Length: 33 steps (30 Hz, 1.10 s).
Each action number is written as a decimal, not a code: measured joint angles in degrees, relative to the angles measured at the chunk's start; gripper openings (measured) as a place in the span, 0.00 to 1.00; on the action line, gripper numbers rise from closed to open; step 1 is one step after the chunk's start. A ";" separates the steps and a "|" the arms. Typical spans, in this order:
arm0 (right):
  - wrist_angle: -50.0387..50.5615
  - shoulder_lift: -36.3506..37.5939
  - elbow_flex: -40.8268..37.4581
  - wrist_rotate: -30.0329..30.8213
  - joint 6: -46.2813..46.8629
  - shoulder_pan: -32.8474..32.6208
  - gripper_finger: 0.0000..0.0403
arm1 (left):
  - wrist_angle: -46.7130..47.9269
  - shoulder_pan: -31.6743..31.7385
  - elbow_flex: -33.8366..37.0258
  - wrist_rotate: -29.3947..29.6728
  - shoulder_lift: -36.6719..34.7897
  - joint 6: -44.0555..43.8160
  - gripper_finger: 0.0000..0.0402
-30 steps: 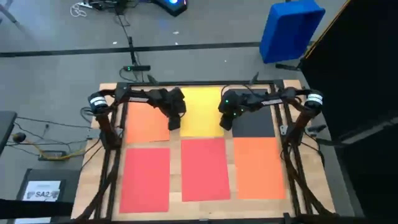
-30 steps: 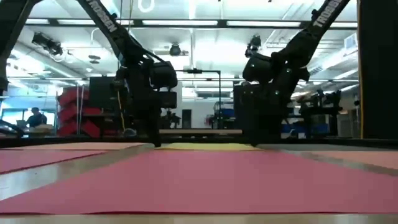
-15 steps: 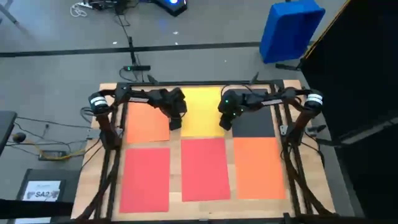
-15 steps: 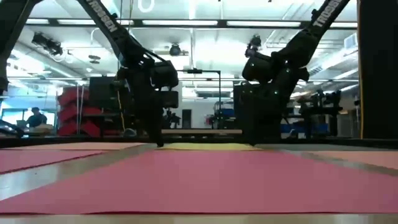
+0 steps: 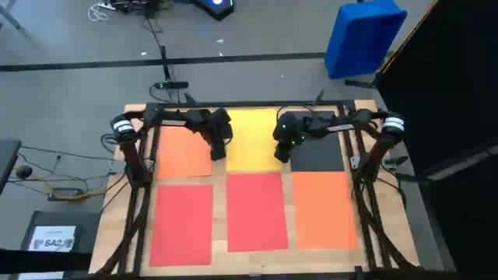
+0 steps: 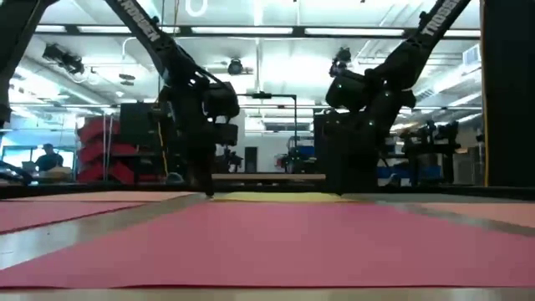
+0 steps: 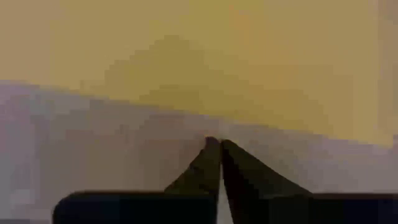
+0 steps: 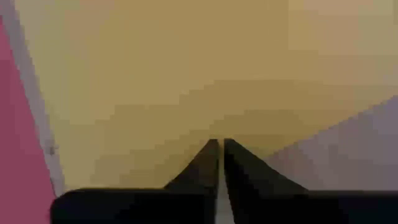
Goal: Organize paper
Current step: Stack the yellow paper on top of the yellow paper, then stack the orange paper on top of the orange paper
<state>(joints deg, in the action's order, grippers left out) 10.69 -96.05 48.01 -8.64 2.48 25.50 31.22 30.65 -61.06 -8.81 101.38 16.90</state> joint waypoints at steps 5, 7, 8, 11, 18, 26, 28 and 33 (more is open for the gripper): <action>0.74 4.60 0.00 0.05 0.00 0.00 0.00 | 4.11 -0.25 -2.16 4.11 -3.87 0.81 0.00; 0.71 7.12 0.00 0.89 0.13 0.00 0.00 | 5.27 -0.56 -2.19 5.01 -6.42 0.73 0.00; 0.71 8.36 0.00 1.29 0.44 -0.13 0.00 | 5.72 -0.87 -2.19 5.65 -7.79 0.41 0.00; 0.39 11.77 0.00 2.57 1.22 -1.04 0.00 | 6.95 -2.80 -2.32 7.93 -11.61 -2.12 0.00; -3.34 14.23 0.00 4.59 2.60 -8.29 0.00 | 8.52 -12.88 -2.32 12.58 -15.53 -8.56 0.00; -8.06 9.33 0.04 6.86 4.17 -19.44 0.00 | 9.19 -28.11 -2.32 15.12 -15.58 -18.97 0.00; -8.75 8.20 0.04 8.12 5.23 -21.71 0.00 | 10.36 -31.38 -2.31 16.04 -15.63 -21.83 0.00; -9.91 7.08 0.01 9.19 8.11 -26.09 0.00 | 9.87 -37.41 1.96 18.53 -18.16 -28.24 0.00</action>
<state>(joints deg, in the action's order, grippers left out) 0.78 -88.97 48.02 0.55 10.59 -0.59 41.09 -6.76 -59.09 9.72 83.22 -11.33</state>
